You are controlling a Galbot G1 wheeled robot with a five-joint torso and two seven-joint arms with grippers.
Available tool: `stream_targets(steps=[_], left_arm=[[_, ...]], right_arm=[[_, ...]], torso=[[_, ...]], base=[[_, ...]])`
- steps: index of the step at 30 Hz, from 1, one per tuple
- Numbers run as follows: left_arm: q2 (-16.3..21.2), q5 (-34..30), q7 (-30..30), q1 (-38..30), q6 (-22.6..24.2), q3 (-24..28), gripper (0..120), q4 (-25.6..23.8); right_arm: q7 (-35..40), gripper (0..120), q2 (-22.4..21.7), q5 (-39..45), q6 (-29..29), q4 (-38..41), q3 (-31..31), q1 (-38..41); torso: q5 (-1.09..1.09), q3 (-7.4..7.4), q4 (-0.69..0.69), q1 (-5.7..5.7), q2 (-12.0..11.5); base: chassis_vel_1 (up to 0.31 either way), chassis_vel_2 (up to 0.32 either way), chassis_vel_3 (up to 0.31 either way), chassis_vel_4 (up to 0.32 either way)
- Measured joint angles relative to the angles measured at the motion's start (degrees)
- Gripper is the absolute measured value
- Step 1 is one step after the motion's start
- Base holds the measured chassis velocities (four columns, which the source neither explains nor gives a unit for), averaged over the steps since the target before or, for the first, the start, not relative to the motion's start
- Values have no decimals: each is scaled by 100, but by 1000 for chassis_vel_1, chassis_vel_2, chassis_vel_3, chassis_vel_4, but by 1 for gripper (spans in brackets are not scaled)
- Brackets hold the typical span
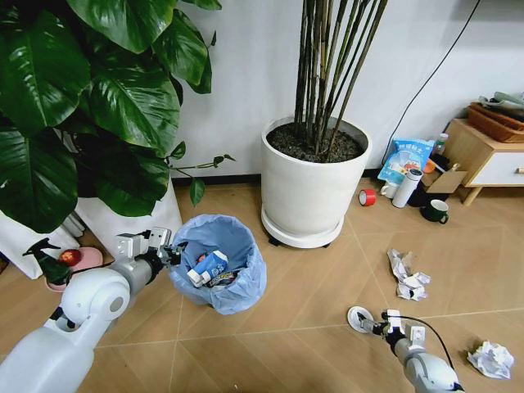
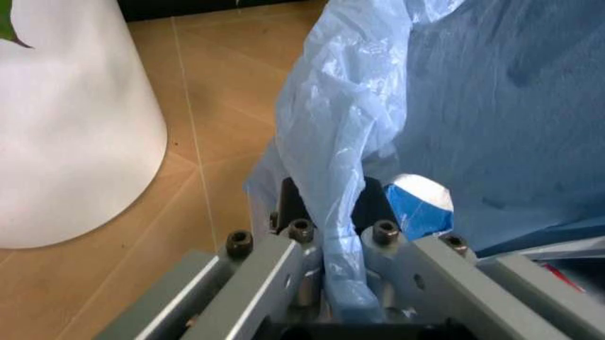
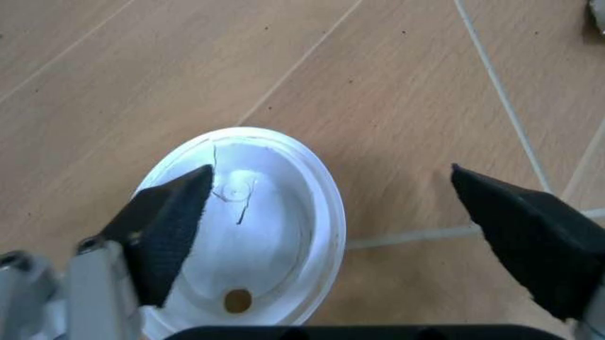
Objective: Pick up the trash bin and place the garbage on the floor into it.
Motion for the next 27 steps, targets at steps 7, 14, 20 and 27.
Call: stream_targets(steps=[7,14,20,27], left_arm=[[34,-11,-27,6,0,6,0,-41],[59,-15,-35,2,0,19,0,-47],[78,-26,-41,-22,0,47,0,-52],[102,-29,-46,-23,0,26,0,-52]], right_arm=[[-12,84,26,11,39,-243,-20,113],[-26,82,83,3,70,-285,-27,132],[-26,73,206,-82,106,-354,-36,208],[-22,54,253,-97,107,-346,-43,226]], torso=[[1,0,0,0,0],[-2,0,0,0,0],[-3,-1,-2,0,0],[-1,-1,-1,0,1]], base=[[0,0,0,0],[0,0,0,0],[0,0,0,0],[0,0,0,0]])
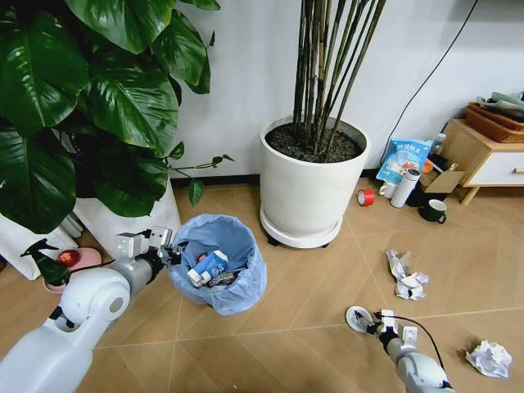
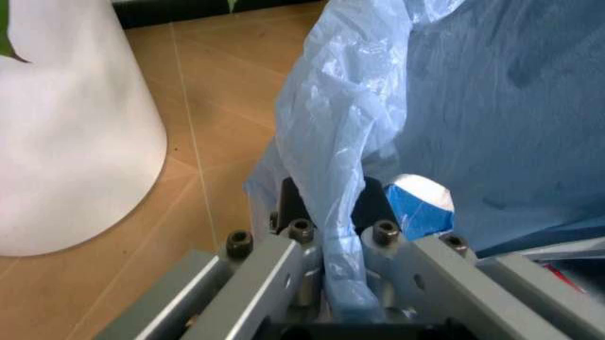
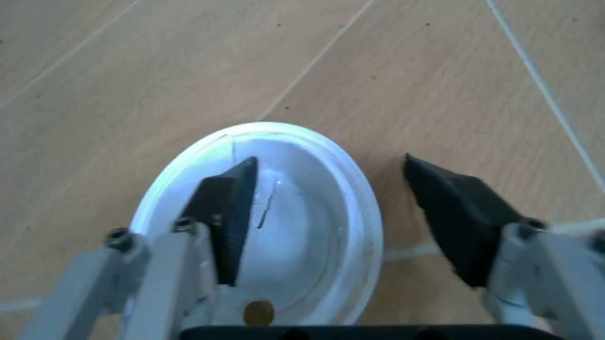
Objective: Pick up the trash bin and place the garbage on the floor into it.
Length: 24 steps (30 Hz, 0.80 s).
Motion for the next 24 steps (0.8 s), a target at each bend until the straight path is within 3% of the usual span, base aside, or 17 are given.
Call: stream_targets(steps=[10,12,16,24], left_arm=[[-15,-1,0,6,0,-22,0,2],[-21,0,1,7,0,-24,0,2],[-25,0,1,13,0,-25,0,-1],[-34,-1,1,5,0,-29,0,-14]], right_arm=[[8,19,51,2,-3,20,-14,4],[9,8,54,9,-4,21,-8,2],[18,0,59,20,1,34,9,-9],[122,0,73,58,6,444,48,-123]], torso=[[1,1,2,0,0],[4,1,2,0,0],[5,1,3,0,0],[6,2,2,1,-1]], base=[[0,0,0,0],[0,0,0,0],[0,0,0,0],[0,0,0,0]])
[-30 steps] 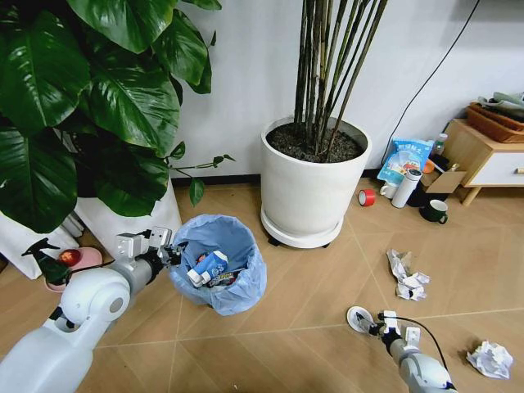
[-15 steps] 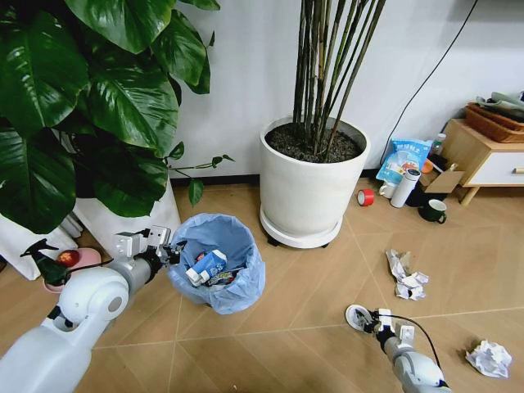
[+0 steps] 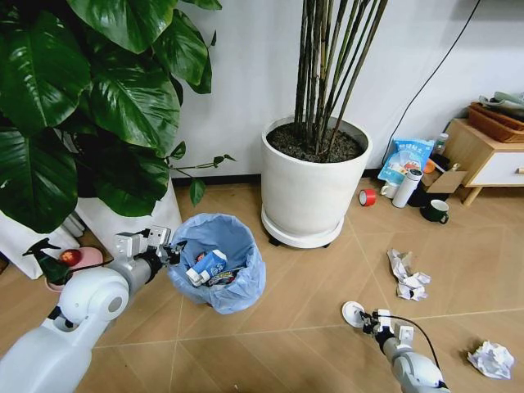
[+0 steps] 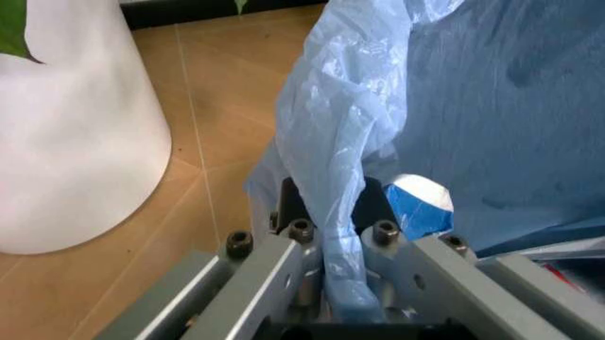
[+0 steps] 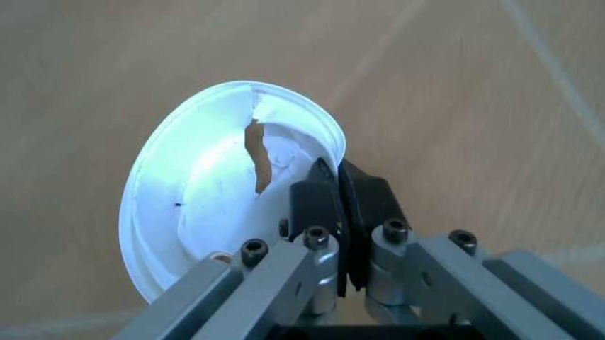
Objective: Pick up the trash bin and place the garbage on the floor into it.
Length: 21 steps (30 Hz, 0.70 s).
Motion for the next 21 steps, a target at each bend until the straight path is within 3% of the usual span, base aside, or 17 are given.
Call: stream_targets(steps=[8,9,13,15,17,21], left_arm=[[-17,1,-28,25,0,6,0,-8],[-23,2,-57,21,0,29,0,-8],[-28,-3,-114,-30,0,102,0,-8],[-33,-18,-167,-75,0,149,0,0],[-34,-44,-220,-123,0,201,0,29],[-32,-70,-263,-189,0,284,0,74]], right_arm=[[56,0,-170,230,-177,1061,32,-121],[71,0,-229,247,-239,1374,26,-159],[169,0,-361,364,-424,2261,-60,-221],[211,0,-454,423,-518,2853,-169,-217],[268,0,-655,564,-653,3445,-298,-164],[311,0,-1067,854,-917,4152,-503,67]], torso=[[-7,-1,1,0,0],[0,0,-2,0,0],[-11,-1,-2,0,0],[2,-1,0,0,0],[-7,-1,0,0,0],[-4,-1,0,0,0]], base=[[0,0,0,0],[0,0,0,0],[0,0,0,0],[0,0,0,0],[0,0,0,0],[0,0,0,0]])
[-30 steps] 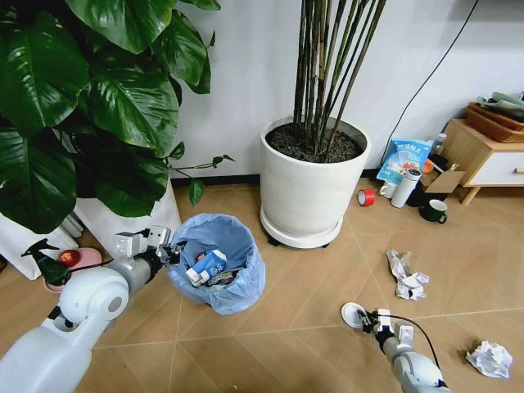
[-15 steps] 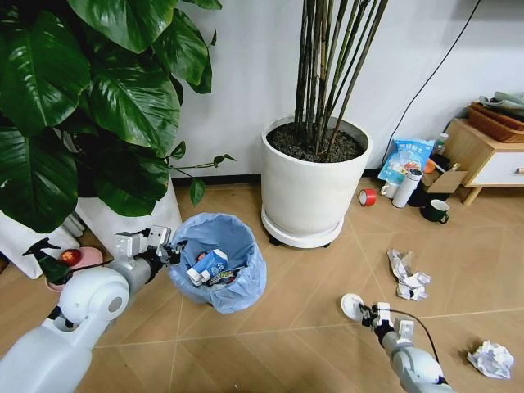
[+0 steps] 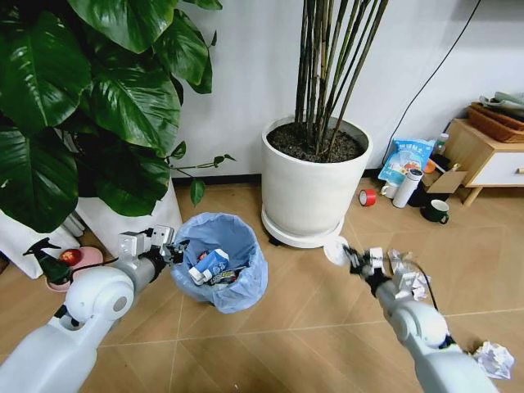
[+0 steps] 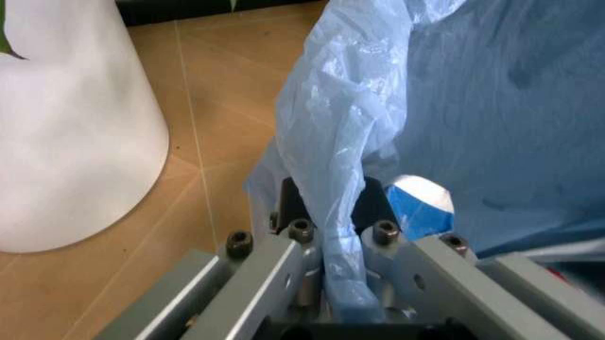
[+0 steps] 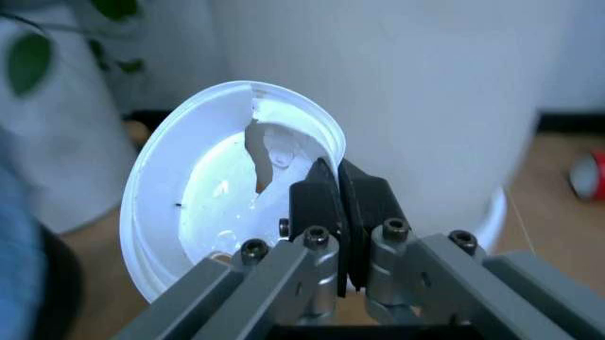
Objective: Pick up the trash bin and place the garbage on the floor into it.
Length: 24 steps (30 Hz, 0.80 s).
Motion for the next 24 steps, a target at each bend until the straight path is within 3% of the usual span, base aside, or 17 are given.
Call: stream_targets(steps=[5,11,13,14,17,24], left_arm=[[-2,-62,-76,-79,0,158,0,68],[-14,-115,-143,-165,0,305,0,116],[-45,-186,-224,-229,0,411,0,152],[-45,-186,-224,-229,0,411,0,152],[-60,-242,-270,-284,0,467,0,185],[-59,-262,-282,-282,0,425,0,220]], right_arm=[[14,0,-397,439,-317,568,-365,514],[163,0,-570,873,-479,850,-906,1030],[246,0,-621,1139,-585,945,-1507,1525],[246,0,-621,1139,-585,945,-1507,1525],[309,0,-540,1305,-688,837,-2560,2300],[354,0,-399,1222,-850,577,-3596,2866]], torso=[[-1,0,-1,0,0],[-2,0,0,0,0],[-1,0,0,0,0],[-1,0,0,0,0],[-1,0,0,0,0],[-1,0,0,0,0]], base=[[0,0,0,0],[0,0,0,0],[0,0,0,0],[0,0,0,0],[0,0,0,0],[0,0,0,0]])
